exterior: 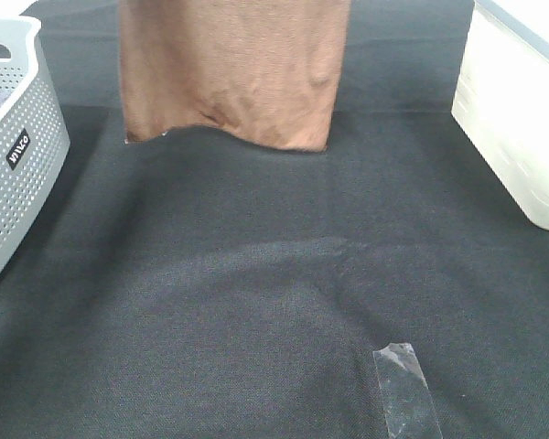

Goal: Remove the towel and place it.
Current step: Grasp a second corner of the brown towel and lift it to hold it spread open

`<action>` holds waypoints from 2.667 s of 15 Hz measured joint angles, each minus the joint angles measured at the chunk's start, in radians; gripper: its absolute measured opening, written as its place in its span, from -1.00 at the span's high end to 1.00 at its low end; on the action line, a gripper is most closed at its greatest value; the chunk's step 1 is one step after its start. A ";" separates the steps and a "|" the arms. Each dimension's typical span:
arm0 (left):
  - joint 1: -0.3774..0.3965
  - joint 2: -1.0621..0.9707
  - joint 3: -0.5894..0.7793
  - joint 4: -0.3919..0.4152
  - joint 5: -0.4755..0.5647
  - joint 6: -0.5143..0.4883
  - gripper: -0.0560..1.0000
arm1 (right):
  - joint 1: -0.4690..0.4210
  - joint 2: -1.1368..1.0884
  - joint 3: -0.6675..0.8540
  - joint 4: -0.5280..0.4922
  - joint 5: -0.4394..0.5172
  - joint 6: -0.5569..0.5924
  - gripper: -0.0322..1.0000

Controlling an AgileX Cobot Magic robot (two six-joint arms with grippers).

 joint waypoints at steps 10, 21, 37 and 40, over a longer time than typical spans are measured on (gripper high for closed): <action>0.000 0.222 -0.333 0.073 0.117 -0.087 0.89 | -0.049 0.089 -0.078 0.005 -0.131 0.028 0.94; -0.069 0.219 -0.333 0.040 0.933 -0.398 0.89 | -0.045 0.085 -0.078 0.228 0.571 0.253 0.94; -0.088 -0.250 0.016 -0.183 1.750 -0.384 0.89 | -0.055 -0.161 -0.050 0.741 1.377 0.021 0.94; -0.088 -0.417 0.228 -0.193 1.750 -0.388 0.89 | -0.054 -0.251 0.074 0.805 1.378 0.025 0.94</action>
